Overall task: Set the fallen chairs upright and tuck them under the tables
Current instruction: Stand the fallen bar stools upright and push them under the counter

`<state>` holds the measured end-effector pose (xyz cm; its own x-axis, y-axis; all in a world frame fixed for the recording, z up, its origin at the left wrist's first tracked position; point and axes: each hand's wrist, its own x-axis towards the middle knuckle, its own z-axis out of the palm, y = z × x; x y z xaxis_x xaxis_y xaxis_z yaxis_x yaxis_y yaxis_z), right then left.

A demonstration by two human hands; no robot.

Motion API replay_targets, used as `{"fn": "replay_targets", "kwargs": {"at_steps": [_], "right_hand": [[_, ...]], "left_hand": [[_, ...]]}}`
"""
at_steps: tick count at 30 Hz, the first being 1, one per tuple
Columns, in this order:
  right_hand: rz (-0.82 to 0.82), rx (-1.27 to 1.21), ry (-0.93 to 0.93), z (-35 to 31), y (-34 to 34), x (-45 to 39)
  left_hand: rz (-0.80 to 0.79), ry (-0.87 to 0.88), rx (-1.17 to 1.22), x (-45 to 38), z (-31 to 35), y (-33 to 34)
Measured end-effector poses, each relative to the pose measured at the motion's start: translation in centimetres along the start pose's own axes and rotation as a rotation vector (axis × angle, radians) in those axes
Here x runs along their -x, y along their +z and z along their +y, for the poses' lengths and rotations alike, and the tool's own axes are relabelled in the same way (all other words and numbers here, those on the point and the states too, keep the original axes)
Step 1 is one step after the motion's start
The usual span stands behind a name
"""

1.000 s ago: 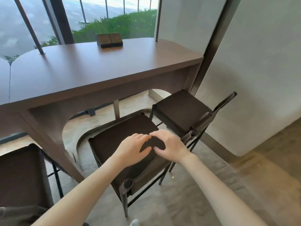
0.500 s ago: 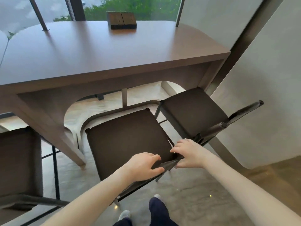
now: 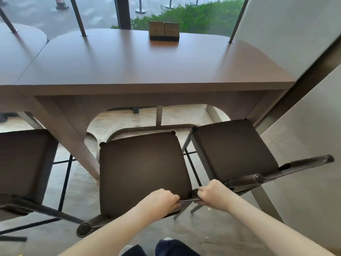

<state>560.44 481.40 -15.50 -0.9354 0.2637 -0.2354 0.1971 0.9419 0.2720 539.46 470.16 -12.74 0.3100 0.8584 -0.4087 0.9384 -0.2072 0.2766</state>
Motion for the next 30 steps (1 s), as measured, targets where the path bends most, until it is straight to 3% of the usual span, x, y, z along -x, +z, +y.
{"fn": "replay_targets", "kwargs": {"at_steps": [8, 17, 23, 30], "right_hand": [[0.094, 0.053, -0.085, 8.0, -0.2, -3.2], [-0.064, 0.031, -0.145, 15.3, -2.0, -6.5], [-0.109, 0.069, -0.149, 18.5, -0.2, -7.6], [0.043, 0.105, -0.218, 20.9, 2.4, -7.1]], "left_hand": [[0.093, -0.096, 0.069, -4.4, -0.4, -3.9], [0.184, -0.149, 0.155, -9.6, -1.5, -7.3], [0.159, -0.217, 0.149, -12.6, -1.0, -8.3], [0.138, -0.263, 0.107, -14.9, 0.5, -8.3]]}}
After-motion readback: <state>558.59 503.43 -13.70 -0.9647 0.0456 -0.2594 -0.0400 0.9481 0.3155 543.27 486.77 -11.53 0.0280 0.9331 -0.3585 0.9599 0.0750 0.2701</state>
